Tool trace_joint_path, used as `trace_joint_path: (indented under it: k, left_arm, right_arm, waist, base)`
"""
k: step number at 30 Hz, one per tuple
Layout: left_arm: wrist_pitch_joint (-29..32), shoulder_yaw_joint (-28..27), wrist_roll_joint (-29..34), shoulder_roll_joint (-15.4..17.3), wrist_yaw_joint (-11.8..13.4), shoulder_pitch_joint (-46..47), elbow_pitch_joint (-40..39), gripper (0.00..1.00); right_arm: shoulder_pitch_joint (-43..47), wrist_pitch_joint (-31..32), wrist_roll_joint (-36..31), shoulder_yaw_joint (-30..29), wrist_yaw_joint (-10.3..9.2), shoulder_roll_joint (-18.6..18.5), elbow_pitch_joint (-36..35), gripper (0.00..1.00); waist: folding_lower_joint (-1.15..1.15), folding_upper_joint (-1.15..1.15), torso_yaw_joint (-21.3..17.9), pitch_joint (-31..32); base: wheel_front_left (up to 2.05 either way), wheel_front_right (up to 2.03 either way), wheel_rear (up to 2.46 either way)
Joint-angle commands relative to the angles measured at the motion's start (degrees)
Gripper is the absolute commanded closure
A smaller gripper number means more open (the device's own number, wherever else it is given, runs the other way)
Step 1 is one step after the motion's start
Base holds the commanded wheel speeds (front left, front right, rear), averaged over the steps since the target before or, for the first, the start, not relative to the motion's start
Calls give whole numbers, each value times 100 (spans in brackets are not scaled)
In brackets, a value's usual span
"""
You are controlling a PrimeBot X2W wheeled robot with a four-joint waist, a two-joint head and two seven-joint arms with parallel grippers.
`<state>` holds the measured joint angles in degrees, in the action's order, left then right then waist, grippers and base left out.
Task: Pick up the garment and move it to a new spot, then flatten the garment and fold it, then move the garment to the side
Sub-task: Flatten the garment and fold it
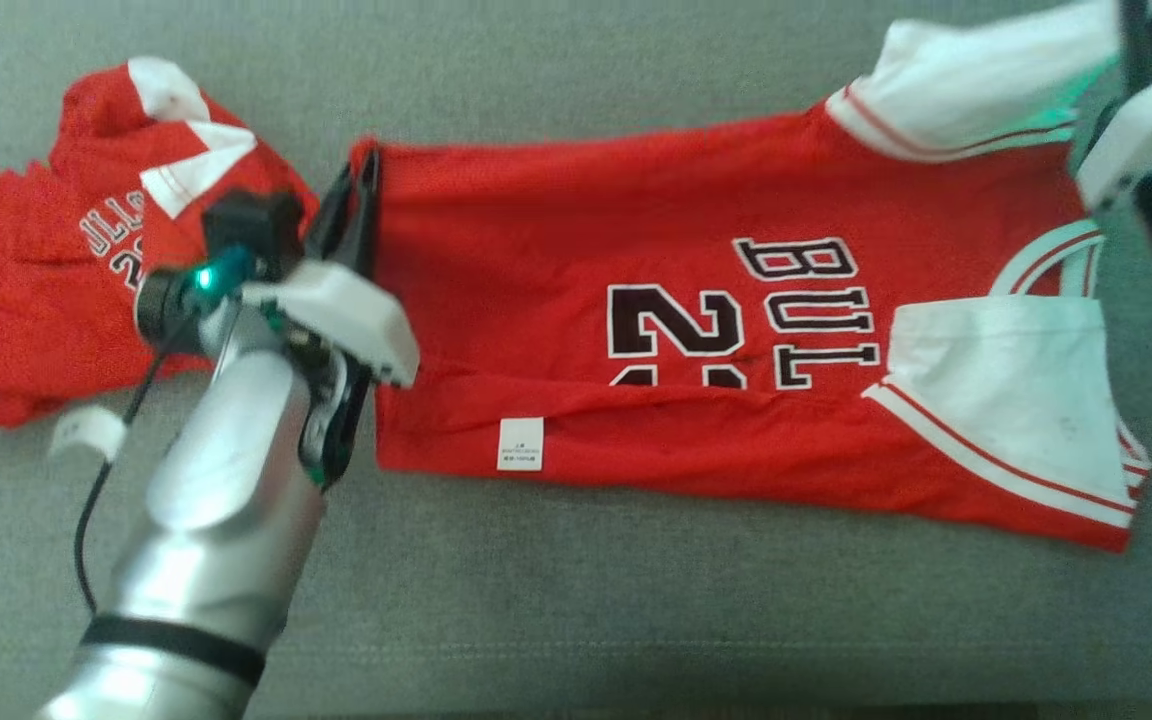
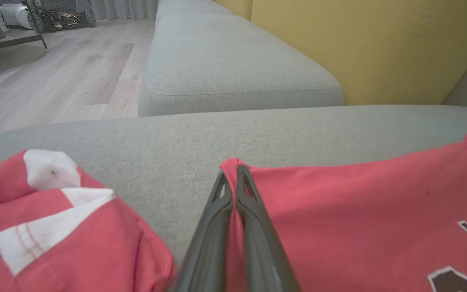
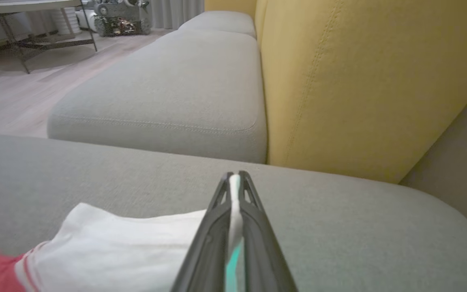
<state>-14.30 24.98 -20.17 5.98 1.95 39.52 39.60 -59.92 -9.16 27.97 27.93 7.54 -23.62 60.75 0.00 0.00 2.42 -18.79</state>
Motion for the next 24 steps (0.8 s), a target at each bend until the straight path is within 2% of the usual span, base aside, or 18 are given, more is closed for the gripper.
trace_joint_path:
  k: [1,9,14,18,24]
  left_arm:
    - [-69,-160,50,253,-10,-43,-200,100]
    - [-47,-59,106,554,-22,-708,-486,100]
    - [208,131,152,737,-61,-1202,-845,100]
    - [465,286,168,875,-92,-1598,-1196,100]
    - [700,317,131,1080,13,-2028,-1598,100]
  right_arm:
    - [188,80,183,127,-5,-29,-284,100]
    - [1345,849,1075,654,-5,-502,-1450,100]
    - [2045,1362,1378,794,-5,-845,-2165,100]
    - [2521,1724,1535,760,-5,-1069,-2655,100]
    - [3103,2282,1664,479,-5,-1301,-3317,100]
  waist:
    - [0,0,-91,203]
    - [0,0,-258,735]
    - [0,0,-358,989]
    - [0,0,-418,1101]
    - [0,0,-470,1236]
  base:
    - [0,0,0]
    - [0,0,0]
    - [0,0,0]
    - [0,0,0]
    - [0,0,0]
